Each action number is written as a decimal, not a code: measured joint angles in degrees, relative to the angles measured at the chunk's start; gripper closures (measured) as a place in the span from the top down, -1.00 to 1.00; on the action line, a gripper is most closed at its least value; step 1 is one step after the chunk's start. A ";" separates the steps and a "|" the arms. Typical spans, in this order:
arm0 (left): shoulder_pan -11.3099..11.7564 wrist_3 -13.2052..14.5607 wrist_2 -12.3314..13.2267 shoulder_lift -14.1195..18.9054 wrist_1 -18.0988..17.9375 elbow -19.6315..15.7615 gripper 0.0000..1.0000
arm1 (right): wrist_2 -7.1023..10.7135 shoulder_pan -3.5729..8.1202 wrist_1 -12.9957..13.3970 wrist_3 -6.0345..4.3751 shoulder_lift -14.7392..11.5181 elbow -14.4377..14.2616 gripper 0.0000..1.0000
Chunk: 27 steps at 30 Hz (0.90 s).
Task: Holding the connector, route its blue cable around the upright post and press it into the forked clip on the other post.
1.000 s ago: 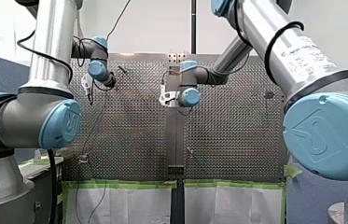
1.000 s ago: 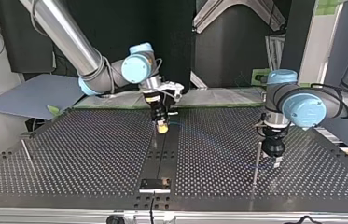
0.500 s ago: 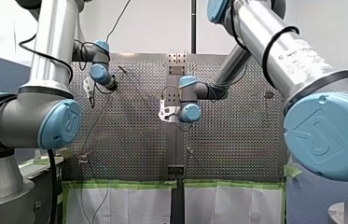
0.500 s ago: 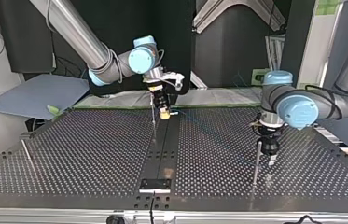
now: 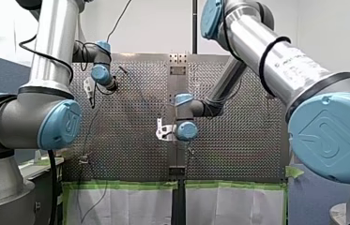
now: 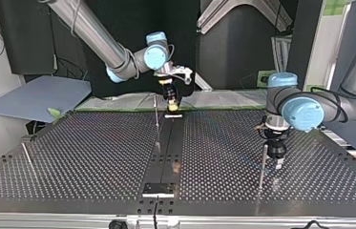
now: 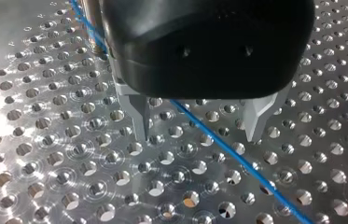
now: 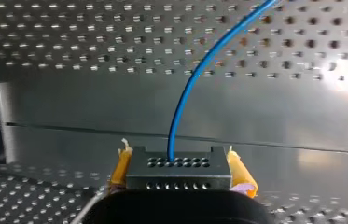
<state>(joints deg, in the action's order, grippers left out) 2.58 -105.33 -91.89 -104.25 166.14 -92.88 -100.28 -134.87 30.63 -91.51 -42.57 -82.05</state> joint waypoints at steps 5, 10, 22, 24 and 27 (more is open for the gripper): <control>0.02 -0.04 0.05 -0.01 -0.01 0.00 0.97 | -1.49 -0.22 1.10 0.00 2.36 0.00 -1.00; -0.01 -0.04 0.09 -0.01 -0.01 -0.01 0.97 | -2.86 -0.31 2.30 -0.09 4.75 0.00 -1.00; -0.31 -0.04 -0.05 0.00 0.11 -0.01 0.97 | -4.35 -0.27 5.12 -0.32 10.19 0.00 -1.00; -0.31 -0.04 -0.07 0.00 0.11 -0.01 0.97 | -4.57 -0.04 5.80 -0.42 11.18 0.00 -1.00; -0.33 -0.04 -0.08 0.01 0.10 -0.01 0.97 | -4.89 0.28 7.12 -0.49 12.66 0.00 -1.00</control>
<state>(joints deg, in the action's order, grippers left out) 2.25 -105.38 -91.97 -104.24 166.24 -92.89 -105.17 -134.59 37.75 -92.00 -29.91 -82.05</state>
